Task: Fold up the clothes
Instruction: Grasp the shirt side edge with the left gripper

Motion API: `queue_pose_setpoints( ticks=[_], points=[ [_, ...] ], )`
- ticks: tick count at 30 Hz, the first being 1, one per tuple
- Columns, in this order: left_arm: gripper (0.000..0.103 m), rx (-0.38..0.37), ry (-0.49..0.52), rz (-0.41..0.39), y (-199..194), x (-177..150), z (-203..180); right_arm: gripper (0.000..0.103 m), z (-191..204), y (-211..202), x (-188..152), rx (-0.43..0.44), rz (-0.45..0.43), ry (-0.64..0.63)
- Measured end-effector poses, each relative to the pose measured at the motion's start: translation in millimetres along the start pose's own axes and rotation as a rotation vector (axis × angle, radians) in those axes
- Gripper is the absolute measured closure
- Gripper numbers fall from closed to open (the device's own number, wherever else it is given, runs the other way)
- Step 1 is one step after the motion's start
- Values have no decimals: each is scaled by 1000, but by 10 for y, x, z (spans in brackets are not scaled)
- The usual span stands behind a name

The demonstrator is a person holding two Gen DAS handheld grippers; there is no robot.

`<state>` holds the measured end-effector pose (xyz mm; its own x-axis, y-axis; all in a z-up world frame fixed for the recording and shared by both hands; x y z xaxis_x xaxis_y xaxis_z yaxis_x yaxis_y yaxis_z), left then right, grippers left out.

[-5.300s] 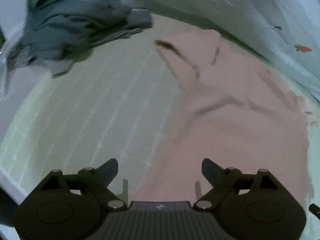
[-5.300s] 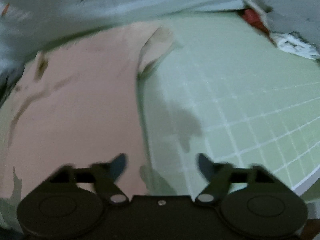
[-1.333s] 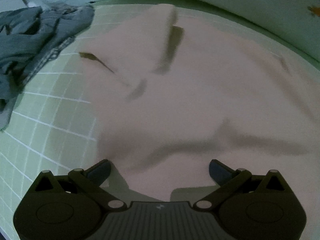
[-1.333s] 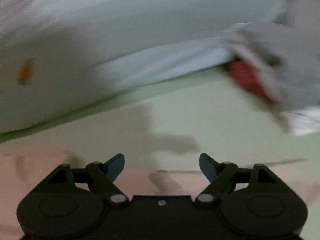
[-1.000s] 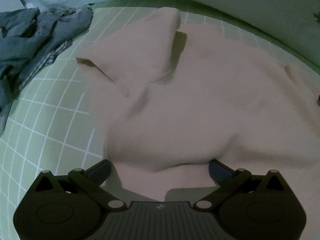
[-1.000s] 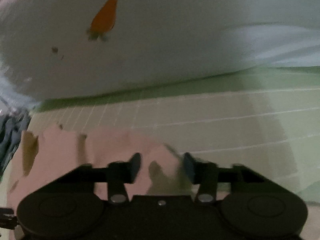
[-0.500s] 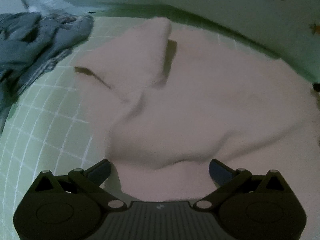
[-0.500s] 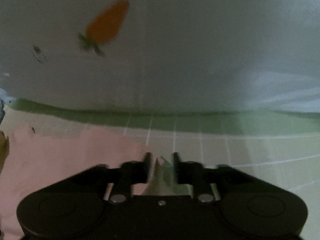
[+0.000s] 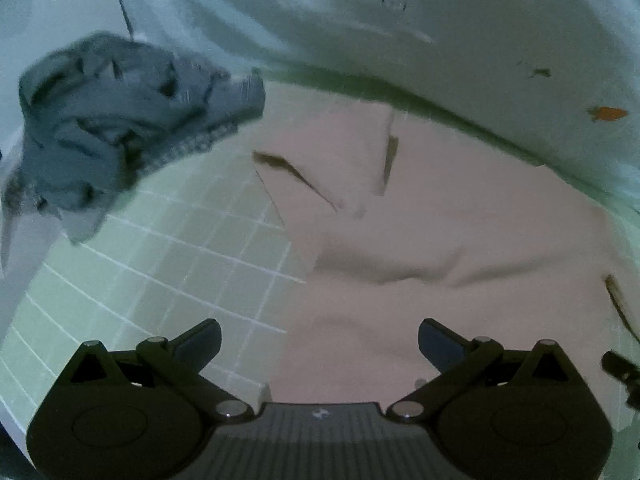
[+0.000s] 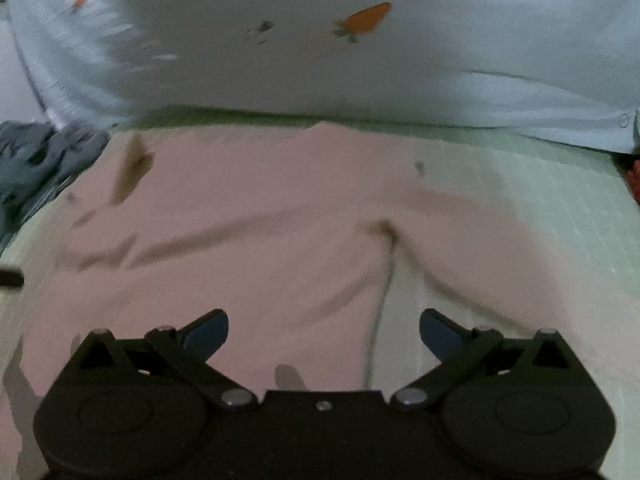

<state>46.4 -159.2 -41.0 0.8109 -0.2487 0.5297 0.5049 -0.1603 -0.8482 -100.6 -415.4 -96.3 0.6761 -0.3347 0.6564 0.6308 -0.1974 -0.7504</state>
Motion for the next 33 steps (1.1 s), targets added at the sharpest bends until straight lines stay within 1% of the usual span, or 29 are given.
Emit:
queue_pose_setpoints(
  ticks=[3, 5, 8, 12, 15, 19, 22, 25, 28, 30, 31, 32, 33],
  points=[
    [0, -5, 40, -31, -104, -92, 120, 0, 135, -45, -170, 6, 5, 12],
    [0, -16, 73, -30, -118, -130, 237, 0, 237, -39, -280, -12, 17, 49],
    [1, -34, 110, -36, -126, -114, 464, 0, 366, -12, -380, -25, 27, 124],
    [1, -77, 125, -63, -137, -56, 806, 0, 607, 80, -501, -65, 64, 157],
    [1, -100, 142, -65, -71, 0, 1020, 0, 714, 177, -506, -138, 68, 164],
    [2, -153, 178, -81, 72, 94, 1158, 0, 798, 277, -458, -217, 76, 176],
    [9, -185, 173, -60, 314, 217, 1190, 0, 815, 315, -438, -254, 60, 211],
    [21, -245, 160, -25, 593, 421, 1126, 0, 821, 332, -427, -281, 49, 241],
    [26, -298, 179, -20, 815, 603, 982, 0, 826, 341, -429, -298, 33, 256],
    [37, -304, 193, 11, 984, 696, 873, 0, 828, 347, -437, -309, 18, 265],
    [46, -305, 196, 29, 1062, 732, 832, 0, 828, 350, -442, -314, 11, 270],
    [50, -308, 197, 42, 1124, 755, 805, 0, 832, 351, -438, -321, 10, 277],
    [50, -311, 199, 56, 1186, 778, 778, 0, 837, 352, -433, -328, 9, 283]
  ],
)
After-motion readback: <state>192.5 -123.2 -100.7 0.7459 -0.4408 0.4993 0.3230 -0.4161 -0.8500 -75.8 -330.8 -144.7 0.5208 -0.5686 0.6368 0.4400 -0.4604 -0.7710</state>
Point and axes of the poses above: each gripper's, at about its wrist camera, not at the fingertips, and y roughly the way its jaws point, z to its left, x to its top, the point moved 1 cm from there along y, roughly the way its jaws point
